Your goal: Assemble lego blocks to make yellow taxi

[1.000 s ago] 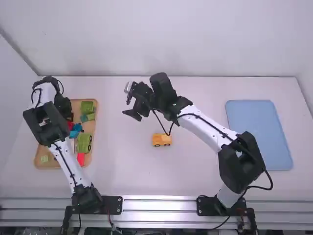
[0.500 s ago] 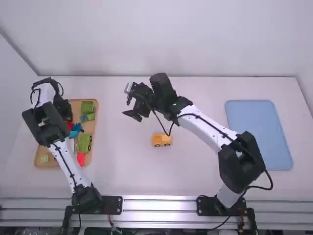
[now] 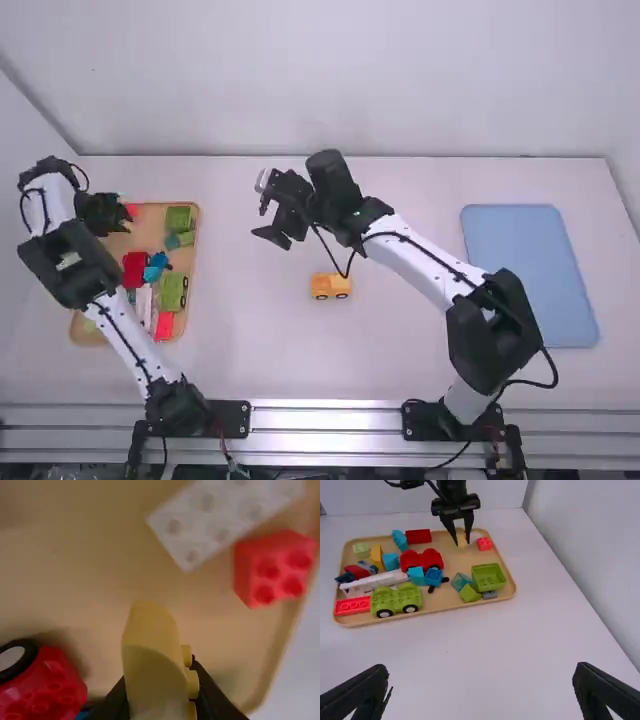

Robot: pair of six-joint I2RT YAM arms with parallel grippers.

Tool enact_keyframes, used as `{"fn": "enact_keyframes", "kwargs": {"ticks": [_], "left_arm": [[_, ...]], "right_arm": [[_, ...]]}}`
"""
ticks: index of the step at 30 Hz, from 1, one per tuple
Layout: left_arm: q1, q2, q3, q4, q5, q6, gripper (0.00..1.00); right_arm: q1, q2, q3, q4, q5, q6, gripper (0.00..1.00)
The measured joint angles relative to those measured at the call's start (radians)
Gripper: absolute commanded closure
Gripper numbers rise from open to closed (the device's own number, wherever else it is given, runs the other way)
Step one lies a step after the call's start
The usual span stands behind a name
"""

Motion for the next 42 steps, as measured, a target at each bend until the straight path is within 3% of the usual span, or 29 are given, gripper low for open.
{"fn": "enact_keyframes", "kwargs": {"ticks": [8,13,17,19,20,26,30,34,42], "left_arm": [[0.003,-0.036,0.059,-0.150,0.033,0.226,0.98],[-0.030,-0.172,-0.010,-0.074,0.006,0.270,0.98],[-0.092,-0.404,-0.229,0.114,-0.069,0.250,0.98],[-0.150,-0.631,-0.487,0.329,-0.110,0.246,0.98],[-0.163,-0.681,-0.548,0.380,-0.111,0.254,0.98],[-0.306,-1.149,-1.162,0.916,0.034,0.455,0.98],[-0.438,-1.382,-1.476,1.168,0.105,0.599,0.98],[-0.592,-1.587,-1.706,1.343,0.142,0.725,0.98],[-0.741,-1.762,-1.883,1.451,0.095,0.824,0.98]], "right_arm": [[-0.004,0.000,0.000,0.004,-0.009,0.002,0.02],[-0.006,0.000,0.000,0.008,-0.011,0.009,0.02],[-0.026,0.000,0.000,0.049,-0.013,0.085,0.02],[-0.059,0.000,0.000,0.055,-0.045,0.118,0.02],[-0.068,0.000,0.000,0.056,-0.058,0.122,0.02],[-0.155,0.000,0.000,0.079,-0.215,0.181,0.02],[-0.185,0.000,0.001,0.114,-0.323,0.243,0.02],[-0.206,0.000,0.002,0.109,-0.430,0.304,0.02],[-0.202,0.000,0.002,0.060,-0.522,0.328,0.01]]}}
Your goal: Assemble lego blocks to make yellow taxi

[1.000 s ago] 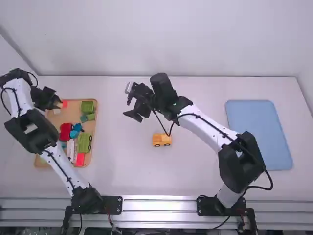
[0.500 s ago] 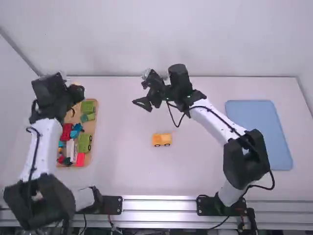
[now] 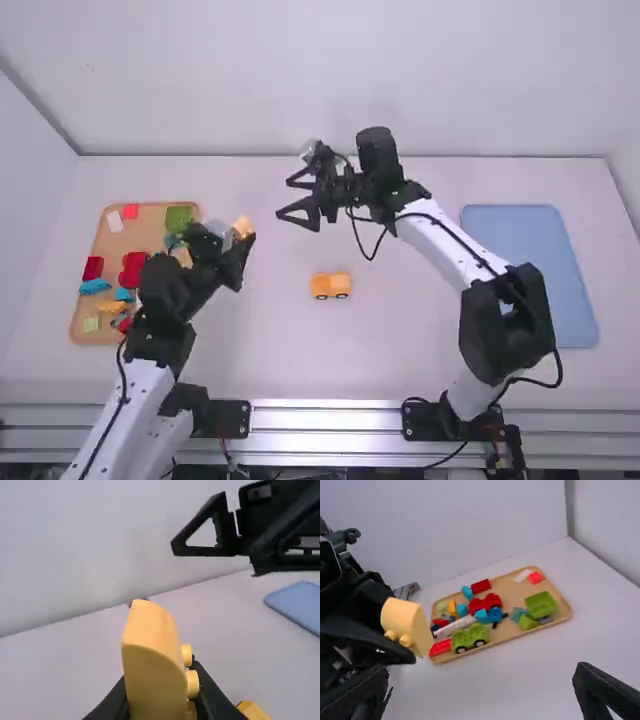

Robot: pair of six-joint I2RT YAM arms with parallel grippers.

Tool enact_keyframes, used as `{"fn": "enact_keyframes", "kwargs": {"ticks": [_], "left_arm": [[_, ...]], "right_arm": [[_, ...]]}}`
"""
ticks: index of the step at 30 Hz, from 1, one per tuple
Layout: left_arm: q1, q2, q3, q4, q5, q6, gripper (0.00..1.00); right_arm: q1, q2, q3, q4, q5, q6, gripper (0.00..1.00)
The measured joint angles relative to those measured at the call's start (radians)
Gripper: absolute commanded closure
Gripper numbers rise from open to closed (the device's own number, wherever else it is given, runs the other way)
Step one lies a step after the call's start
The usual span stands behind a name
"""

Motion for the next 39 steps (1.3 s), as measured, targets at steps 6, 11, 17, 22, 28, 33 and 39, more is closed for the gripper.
{"fn": "enact_keyframes", "kwargs": {"ticks": [6,11,17,22,28,33,39], "left_arm": [[-0.022,0.043,0.000,0.083,-0.037,0.002,0.98],[-0.047,0.191,0.019,0.159,-0.023,-0.001,0.98],[-0.056,0.316,0.062,0.238,0.005,-0.014,0.98],[-0.080,0.359,0.063,0.338,0.008,-0.044,0.98],[-0.129,0.419,0.063,0.392,0.008,-0.051,0.98],[-0.130,0.443,0.063,0.414,0.007,-0.056,0.98],[-0.132,0.443,0.063,0.427,-0.031,-0.077,0.98]], "right_arm": [[0.037,0.000,0.000,0.063,0.026,0.006,0.02],[0.082,-0.010,-0.019,0.089,0.141,0.026,0.02],[0.103,-0.014,-0.117,0.311,0.212,0.139,0.01],[0.087,-0.014,-0.194,0.418,0.226,0.228,0.12],[0.111,-0.015,-0.208,0.434,0.255,0.280,0.24],[0.114,-0.017,-0.208,0.411,0.257,0.297,0.40],[0.111,-0.020,-0.208,0.399,0.267,0.301,0.67]]}}
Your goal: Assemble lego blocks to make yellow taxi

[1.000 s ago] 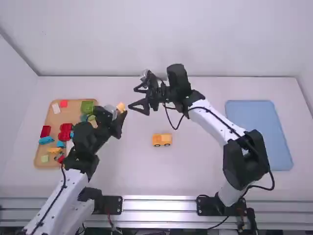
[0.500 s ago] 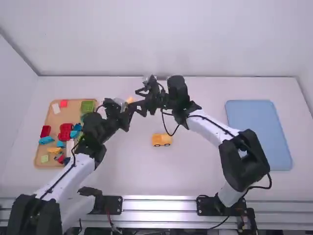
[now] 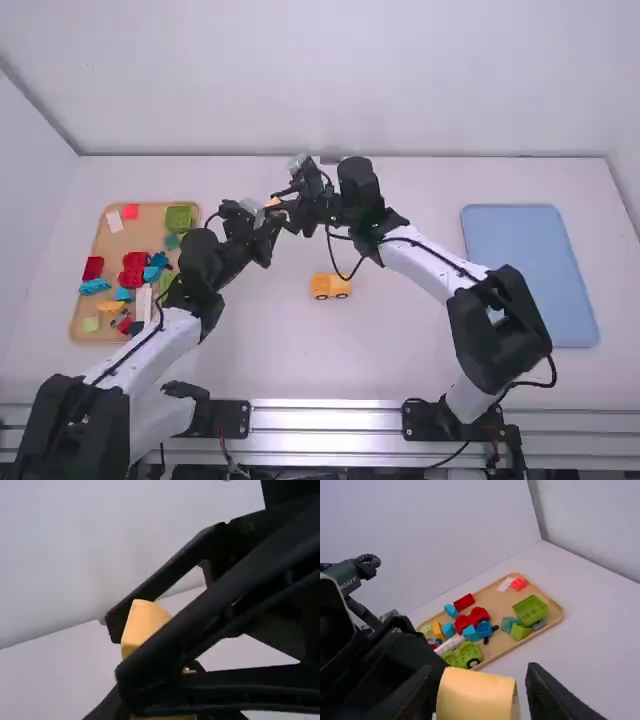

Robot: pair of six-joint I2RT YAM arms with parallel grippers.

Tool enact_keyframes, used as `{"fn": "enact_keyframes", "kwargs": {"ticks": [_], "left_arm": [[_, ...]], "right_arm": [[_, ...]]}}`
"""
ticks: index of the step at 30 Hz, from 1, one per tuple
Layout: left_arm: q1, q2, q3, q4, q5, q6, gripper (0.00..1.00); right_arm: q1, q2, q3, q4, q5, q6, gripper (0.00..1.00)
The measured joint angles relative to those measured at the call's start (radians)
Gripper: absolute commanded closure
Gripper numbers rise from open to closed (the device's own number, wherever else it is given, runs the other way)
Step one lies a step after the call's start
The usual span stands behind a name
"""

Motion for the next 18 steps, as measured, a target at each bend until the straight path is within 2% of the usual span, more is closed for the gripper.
{"fn": "enact_keyframes", "kwargs": {"ticks": [1,3,6,7,10,11,15,18], "left_arm": [[0.000,0.000,0.000,0.000,-0.008,0.000,0.98],[-0.001,0.000,0.000,-0.001,-0.020,0.000,0.97],[-0.002,0.000,0.000,-0.001,-0.034,0.000,0.90],[-0.004,0.000,0.000,0.000,-0.039,0.001,0.78],[-0.004,0.000,0.000,0.007,-0.041,0.000,0.04],[-0.004,0.000,0.000,0.009,-0.041,0.000,0.01],[-0.005,0.000,0.000,0.002,-0.041,-0.034,0.01],[-0.004,0.000,0.000,-0.025,-0.061,-0.079,0.01]], "right_arm": [[0.000,0.000,0.000,-0.002,0.004,-0.003,0.75],[0.000,0.000,0.000,-0.002,0.013,-0.003,0.82],[0.003,-0.001,0.000,-0.002,0.028,-0.004,0.87],[0.003,-0.002,0.000,-0.001,0.031,-0.003,0.91],[0.003,-0.002,0.000,0.003,0.024,-0.003,0.92],[0.000,-0.002,0.000,0.006,0.023,-0.003,0.93],[-0.010,-0.002,0.000,0.007,0.105,-0.004,0.95],[-0.024,-0.020,0.000,-0.082,0.224,-0.011,0.96]]}}
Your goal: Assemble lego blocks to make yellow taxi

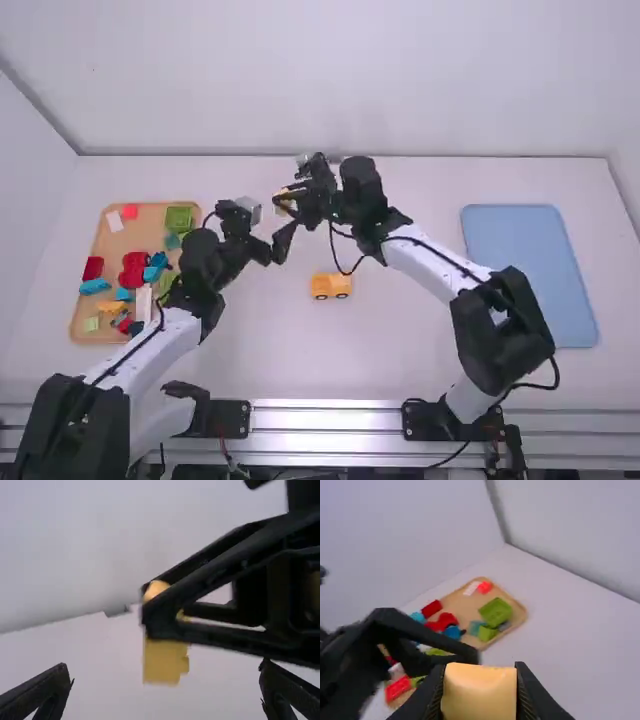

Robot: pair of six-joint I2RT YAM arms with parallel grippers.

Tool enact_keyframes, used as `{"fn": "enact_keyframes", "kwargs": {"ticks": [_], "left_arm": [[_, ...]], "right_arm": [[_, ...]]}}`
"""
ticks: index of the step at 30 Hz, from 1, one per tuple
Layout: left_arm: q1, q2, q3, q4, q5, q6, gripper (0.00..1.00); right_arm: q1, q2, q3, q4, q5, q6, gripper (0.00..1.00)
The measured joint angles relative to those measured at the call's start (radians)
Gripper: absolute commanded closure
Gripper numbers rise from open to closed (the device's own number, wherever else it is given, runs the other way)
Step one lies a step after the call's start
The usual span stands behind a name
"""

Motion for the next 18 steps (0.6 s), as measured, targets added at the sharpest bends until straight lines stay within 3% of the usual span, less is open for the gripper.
{"fn": "enact_keyframes", "kwargs": {"ticks": [5,9,14,18], "left_arm": [[0.000,0.000,0.000,-0.112,-0.050,-0.034,0.01],[0.000,0.000,0.002,-0.129,-0.066,0.001,0.01],[0.000,-0.025,0.088,-0.312,-0.109,0.060,0.01],[0.000,-0.154,0.185,-0.526,-0.173,0.100,0.01]], "right_arm": [[-0.026,-0.115,-0.006,-0.274,0.226,-0.079,0.95],[0.002,-0.213,-0.005,-0.494,0.365,-0.166,0.95],[0.040,-0.197,-0.005,-0.558,0.405,-0.215,0.96],[0.055,-0.102,0.048,-0.643,0.379,-0.282,0.96]]}}
